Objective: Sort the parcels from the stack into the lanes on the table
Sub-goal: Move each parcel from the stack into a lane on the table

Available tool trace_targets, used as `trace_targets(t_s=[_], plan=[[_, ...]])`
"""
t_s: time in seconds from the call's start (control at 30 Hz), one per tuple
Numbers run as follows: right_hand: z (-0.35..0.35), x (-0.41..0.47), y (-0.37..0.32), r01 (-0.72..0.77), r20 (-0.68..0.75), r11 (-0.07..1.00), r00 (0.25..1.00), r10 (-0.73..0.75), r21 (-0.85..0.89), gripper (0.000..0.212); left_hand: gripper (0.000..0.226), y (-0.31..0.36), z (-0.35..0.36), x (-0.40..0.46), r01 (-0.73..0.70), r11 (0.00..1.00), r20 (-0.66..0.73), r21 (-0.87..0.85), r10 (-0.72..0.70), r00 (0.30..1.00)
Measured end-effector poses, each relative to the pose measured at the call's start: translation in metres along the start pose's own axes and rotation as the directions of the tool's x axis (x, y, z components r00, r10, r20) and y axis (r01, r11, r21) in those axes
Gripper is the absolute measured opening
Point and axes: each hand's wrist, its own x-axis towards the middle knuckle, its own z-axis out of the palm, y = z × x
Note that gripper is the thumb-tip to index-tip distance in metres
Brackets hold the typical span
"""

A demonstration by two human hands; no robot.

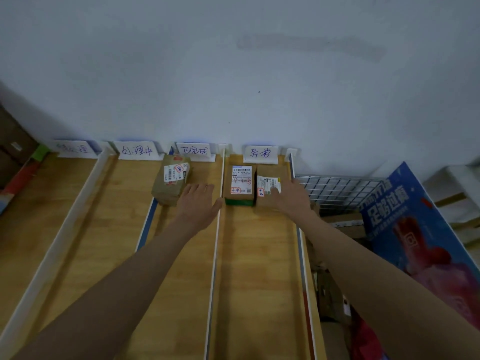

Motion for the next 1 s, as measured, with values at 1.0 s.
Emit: trace_targets(t_s=[1.0], plan=[[0.112,-0.303,-0.358,0.582,0.036,0.769,0.803,-0.595,-0.265,0.053,0.052,-0.333,-0.087,-0.352,0.392,0.92,-0.209,-0.007,-0.385,0.899]])
